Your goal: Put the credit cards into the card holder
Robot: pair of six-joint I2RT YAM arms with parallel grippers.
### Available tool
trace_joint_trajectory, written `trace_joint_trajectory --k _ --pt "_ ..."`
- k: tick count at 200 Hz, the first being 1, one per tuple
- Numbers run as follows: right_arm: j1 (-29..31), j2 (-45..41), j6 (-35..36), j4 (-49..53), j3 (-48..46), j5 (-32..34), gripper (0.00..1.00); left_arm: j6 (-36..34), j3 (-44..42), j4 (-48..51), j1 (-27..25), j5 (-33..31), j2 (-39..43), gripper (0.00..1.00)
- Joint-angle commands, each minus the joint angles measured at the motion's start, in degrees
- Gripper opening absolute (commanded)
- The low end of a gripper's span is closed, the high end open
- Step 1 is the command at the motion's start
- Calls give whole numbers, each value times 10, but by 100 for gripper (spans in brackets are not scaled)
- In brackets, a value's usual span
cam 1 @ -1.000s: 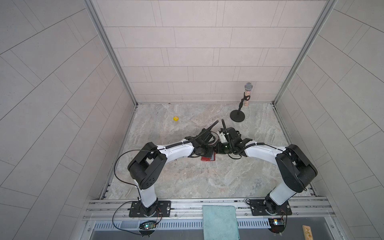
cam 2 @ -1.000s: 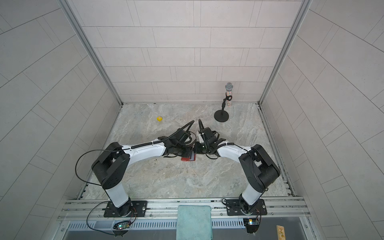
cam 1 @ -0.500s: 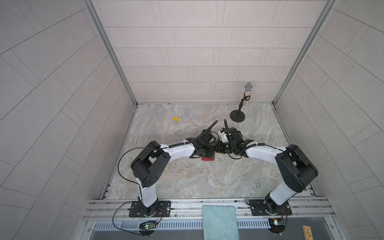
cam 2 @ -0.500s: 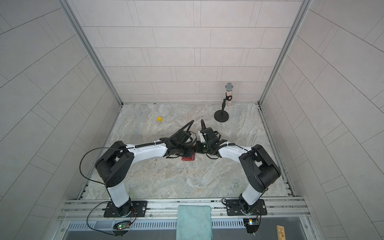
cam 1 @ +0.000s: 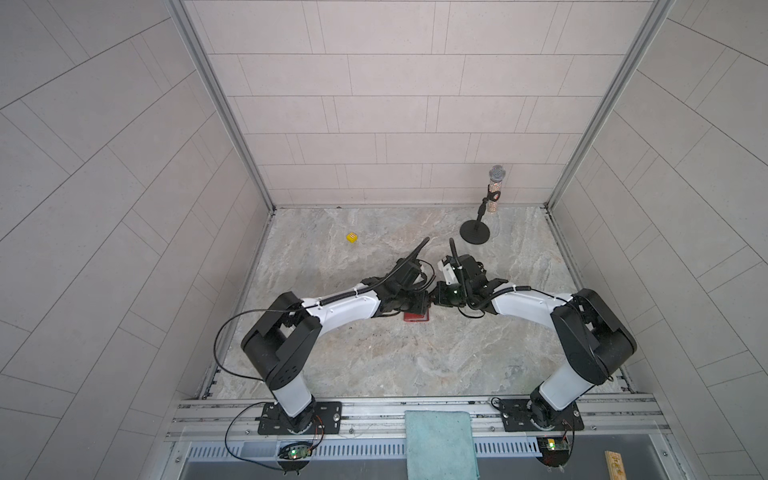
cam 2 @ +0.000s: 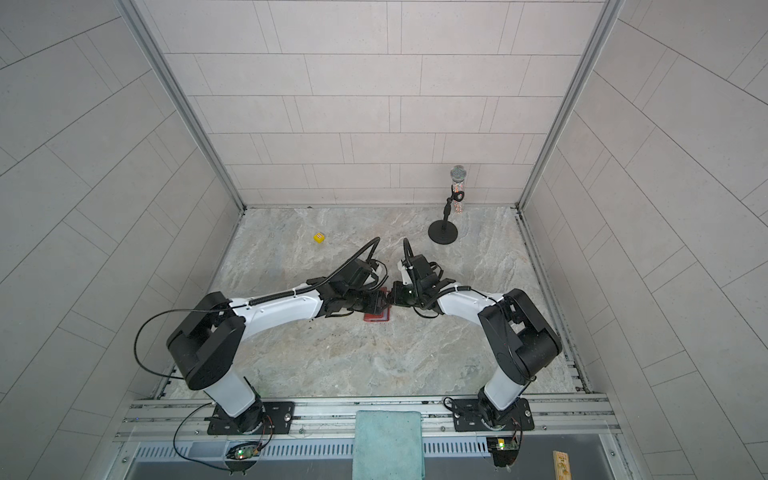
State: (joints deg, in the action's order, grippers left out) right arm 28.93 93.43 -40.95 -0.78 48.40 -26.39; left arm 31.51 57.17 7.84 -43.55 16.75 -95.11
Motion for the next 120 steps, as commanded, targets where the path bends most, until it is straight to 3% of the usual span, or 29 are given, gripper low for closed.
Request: trace_joint_trajectory --k 1,36,85,120 --pt "-2 2 4 2 11 -2 0 10 -31 -34 23 14 26 47" --pt "-2 3 6 5 13 -2 0 18 -65 -50 57 23 29 42" --pt "-2 2 8 7 20 -5 0 20 -68 -76 64 62 -20 21" --pt "1 2 8 2 21 -9 0 27 -63 -88 64 79 -42 18"
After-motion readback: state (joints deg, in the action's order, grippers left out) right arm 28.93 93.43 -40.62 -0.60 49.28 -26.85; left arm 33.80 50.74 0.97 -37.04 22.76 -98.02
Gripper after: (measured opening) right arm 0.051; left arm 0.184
